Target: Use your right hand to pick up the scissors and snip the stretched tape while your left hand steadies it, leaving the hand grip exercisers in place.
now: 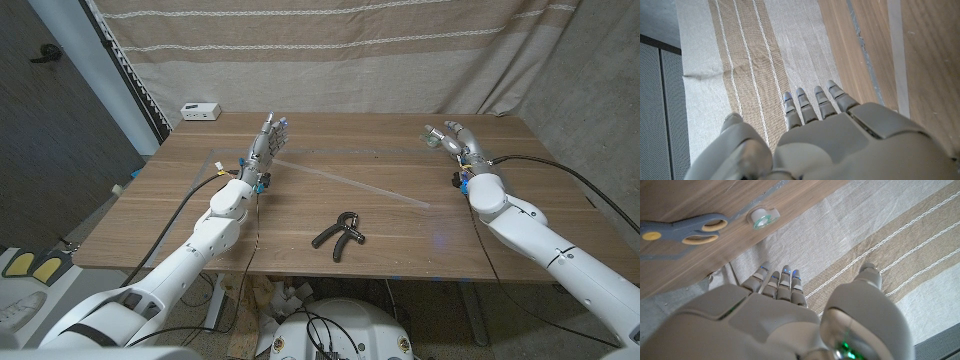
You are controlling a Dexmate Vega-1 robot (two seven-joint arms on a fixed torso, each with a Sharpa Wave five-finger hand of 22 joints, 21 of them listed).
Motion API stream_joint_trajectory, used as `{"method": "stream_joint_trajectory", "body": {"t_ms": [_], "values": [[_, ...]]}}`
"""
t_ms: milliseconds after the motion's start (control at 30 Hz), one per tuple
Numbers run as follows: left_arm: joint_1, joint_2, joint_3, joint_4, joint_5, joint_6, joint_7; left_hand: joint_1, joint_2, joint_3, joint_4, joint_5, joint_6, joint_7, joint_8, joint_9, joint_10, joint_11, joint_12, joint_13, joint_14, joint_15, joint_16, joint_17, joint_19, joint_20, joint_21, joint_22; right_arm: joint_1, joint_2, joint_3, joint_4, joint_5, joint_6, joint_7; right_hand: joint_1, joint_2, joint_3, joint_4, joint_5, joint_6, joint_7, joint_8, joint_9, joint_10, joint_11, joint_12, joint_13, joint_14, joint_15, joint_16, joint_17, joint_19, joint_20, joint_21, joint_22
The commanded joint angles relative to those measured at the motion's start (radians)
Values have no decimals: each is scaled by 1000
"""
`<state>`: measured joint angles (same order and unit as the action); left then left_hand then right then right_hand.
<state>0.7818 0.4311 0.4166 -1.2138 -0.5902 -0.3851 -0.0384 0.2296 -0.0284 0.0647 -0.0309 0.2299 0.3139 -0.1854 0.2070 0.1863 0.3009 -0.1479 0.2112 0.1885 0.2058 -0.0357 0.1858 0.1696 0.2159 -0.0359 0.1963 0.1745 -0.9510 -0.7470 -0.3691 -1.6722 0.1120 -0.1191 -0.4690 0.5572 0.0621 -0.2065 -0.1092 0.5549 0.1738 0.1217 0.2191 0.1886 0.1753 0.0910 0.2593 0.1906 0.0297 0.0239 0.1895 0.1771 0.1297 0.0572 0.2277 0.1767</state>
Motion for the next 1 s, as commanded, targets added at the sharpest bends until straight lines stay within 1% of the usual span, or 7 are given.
{"method": "stream_joint_trajectory", "body": {"t_ms": [33,200,333,533,667,767,1000], "values": [[3,0,1,-2,-5,5,-5,16,1,4,-7,8,-6,2,-3,3,-1,3,-1,2,-1,-117,-1,5,4,-50,1,3,-12,-19,9,-35,-30,-75,-25,21,-2,-4,-8,8,8,12,3,2,19,8,7,3,20,4,5,0,39,-3,13,1],[3,1,1,-4,-8,10,-7,16,1,5,-8,8,-6,2,-3,3,-2,4,-2,2,0,-116,0,5,4,-50,1,3,-13,-21,11,-41,-29,-105,-28,28,-1,-3,-10,9,12,18,3,2,22,13,7,2,25,10,4,0,50,-5,13,1],[3,5,2,-11,-5,16,-3,16,1,5,-9,8,-4,3,-3,3,-1,4,-1,2,-1,-116,-1,5,4,-50,1,3,-11,-18,9,-40,-32,-122,-36,32,0,-3,-12,11,15,16,3,2,24,13,7,2,26,12,3,0,51,7,11,0],[2,8,2,-15,-2,21,0,17,1,5,-10,9,-4,2,-3,3,0,3,-2,2,-1,-116,-1,5,4,-50,0,3,-1,-17,0,-30,-41,-139,-39,36,1,-3,-12,12,19,12,3,3,27,11,6,2,18,8,-2,1,33,14,0,0],[3,11,2,-20,-5,33,0,17,1,5,-10,9,-3,2,-3,3,-1,5,-2,2,-1,-115,-1,5,4,-50,1,3,1,-16,1,-25,-38,-144,-42,38,2,-5,-11,13,23,7,1,3,31,3,6,2,4,12,-8,1,-1,39,-20,-1],[6,10,1,-20,-7,31,4,17,1,5,-11,9,-4,3,-3,3,0,2,-2,2,-1,-115,-1,5,4,-50,1,3,5,-18,-3,-25,-46,-155,-46,38,3,-6,-9,13,24,4,0,3,34,0,6,2,-6,18,-11,1,-15,41,-27,-1],[7,9,0,-17,-6,27,5,17,2,4,-11,9,-5,2,-5,3,1,2,-2,2,1,-114,0,5,3,-50,0,3,21,-42,-13,-42,-52,-217,-19,36,5,-8,-6,13,35,3,1,3,49,-7,10,2,-9,4,-10,2,-36,51,-36,-1]]}}
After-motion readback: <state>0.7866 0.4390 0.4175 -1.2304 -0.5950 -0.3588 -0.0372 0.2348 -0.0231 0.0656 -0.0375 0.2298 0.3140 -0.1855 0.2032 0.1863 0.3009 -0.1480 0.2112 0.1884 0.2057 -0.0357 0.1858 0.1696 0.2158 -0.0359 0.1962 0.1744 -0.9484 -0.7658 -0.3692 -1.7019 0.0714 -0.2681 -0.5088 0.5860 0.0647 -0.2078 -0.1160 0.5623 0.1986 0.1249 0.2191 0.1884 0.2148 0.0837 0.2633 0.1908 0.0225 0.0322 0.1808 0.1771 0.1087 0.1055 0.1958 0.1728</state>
